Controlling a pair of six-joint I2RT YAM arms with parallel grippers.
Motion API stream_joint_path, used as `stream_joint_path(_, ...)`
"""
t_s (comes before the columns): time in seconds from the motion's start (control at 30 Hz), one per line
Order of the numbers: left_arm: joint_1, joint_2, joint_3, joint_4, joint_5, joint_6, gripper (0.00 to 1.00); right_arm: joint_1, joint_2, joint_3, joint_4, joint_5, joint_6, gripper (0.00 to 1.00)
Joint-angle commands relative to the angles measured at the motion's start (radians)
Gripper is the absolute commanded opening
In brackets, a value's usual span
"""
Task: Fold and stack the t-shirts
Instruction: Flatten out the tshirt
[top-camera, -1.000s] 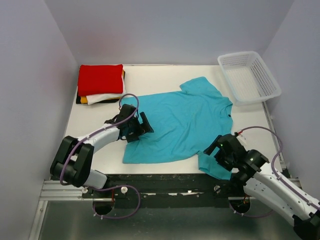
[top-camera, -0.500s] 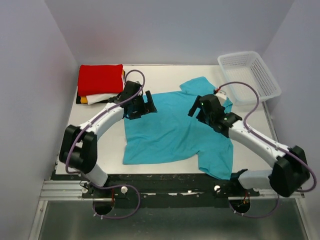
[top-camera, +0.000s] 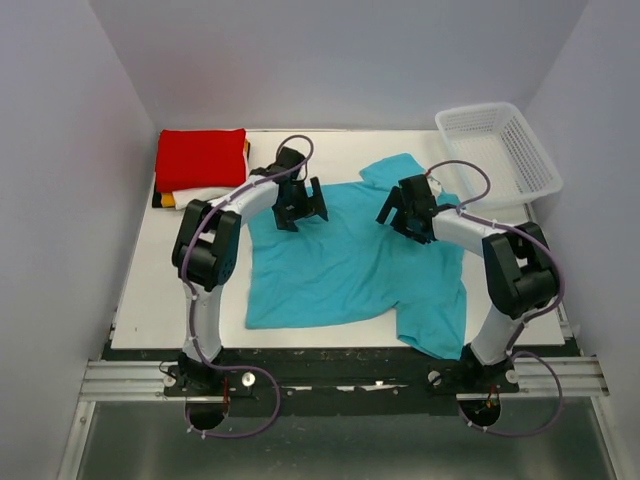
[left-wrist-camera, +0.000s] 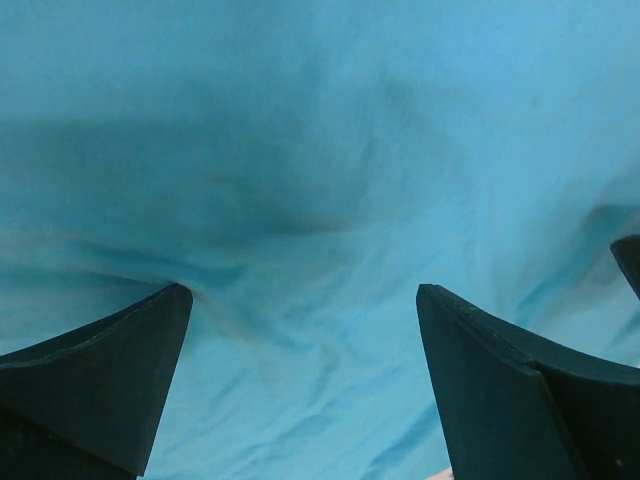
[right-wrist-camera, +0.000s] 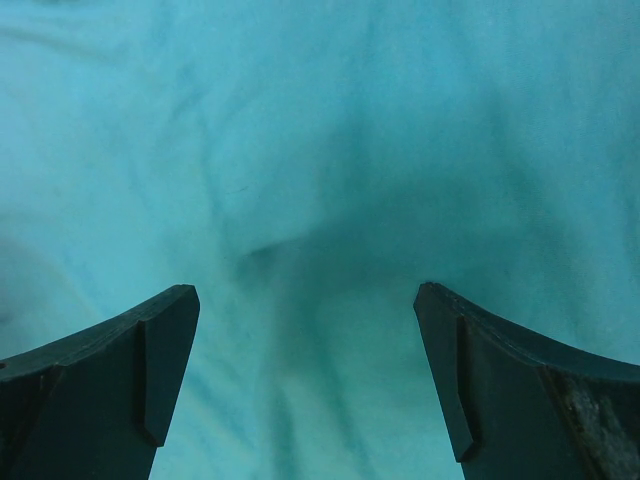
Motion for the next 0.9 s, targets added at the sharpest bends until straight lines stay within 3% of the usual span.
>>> stream_joint_path(0.0,-0.002,0.117,0.176,-0.185,0.025,0.010,0.99,-0.042,-0.019,-0.075,0.045,-0.049,0.017,1.00)
stream_joint_path(0.2,-0.005,0.221,0.360,-0.345,0.038,0.013,0.99,-0.092,-0.060,-0.160,0.027,-0.059,0.043,1.00)
stream_joint_path(0.33,-0.019,0.247,0.393,-0.248,0.182,0.036,0.99,-0.094,-0.093,-0.163,0.027,-0.053,0.010,1.00)
stream_joint_path(0.6,0.020,0.200,0.449,-0.275,0.090,0.062,0.99,-0.095,-0.143,-0.047,0.028,-0.087,-0.149,1.00)
stream_joint_path(0.73,0.023,0.028,0.298,-0.245,-0.008,0.072,0.99,-0.095,-0.191,-0.056,0.012,-0.153,-0.188,1.00)
stream_joint_path(0.87,0.022,-0.264,-0.056,-0.096,-0.033,0.042,0.99,-0.094,-0.285,-0.152,-0.012,-0.062,-0.128,1.00)
